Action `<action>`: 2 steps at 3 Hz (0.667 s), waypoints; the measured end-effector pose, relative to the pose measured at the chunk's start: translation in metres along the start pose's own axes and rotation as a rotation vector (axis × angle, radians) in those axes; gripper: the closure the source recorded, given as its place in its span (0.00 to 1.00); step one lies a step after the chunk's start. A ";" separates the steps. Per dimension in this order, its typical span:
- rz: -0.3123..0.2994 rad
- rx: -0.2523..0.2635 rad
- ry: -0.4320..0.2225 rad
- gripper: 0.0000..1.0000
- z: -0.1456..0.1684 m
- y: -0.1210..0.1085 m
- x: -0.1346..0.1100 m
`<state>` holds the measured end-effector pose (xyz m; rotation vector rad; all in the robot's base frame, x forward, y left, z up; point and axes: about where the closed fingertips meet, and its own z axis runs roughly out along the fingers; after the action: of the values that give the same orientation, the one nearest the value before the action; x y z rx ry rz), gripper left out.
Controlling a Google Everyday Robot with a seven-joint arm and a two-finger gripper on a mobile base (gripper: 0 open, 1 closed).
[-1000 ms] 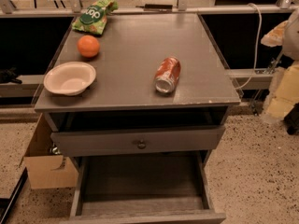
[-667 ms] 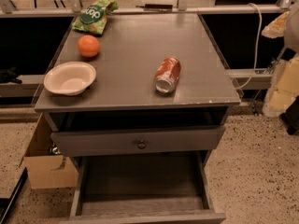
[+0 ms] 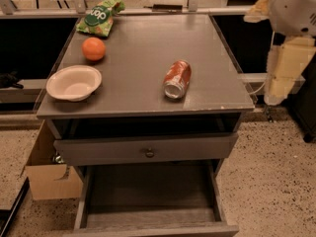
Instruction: Place coke can into middle drawer
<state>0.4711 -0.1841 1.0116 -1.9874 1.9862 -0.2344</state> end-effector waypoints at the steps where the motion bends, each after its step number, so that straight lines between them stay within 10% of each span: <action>1: -0.199 -0.019 0.011 0.00 0.004 -0.009 -0.028; 2: -0.328 0.001 0.027 0.00 0.007 -0.011 -0.048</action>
Offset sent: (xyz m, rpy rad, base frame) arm 0.0100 0.0692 -0.0083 -0.2172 -0.0352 0.4334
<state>0.4830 -0.1355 1.0138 -2.3133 1.6632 -0.3383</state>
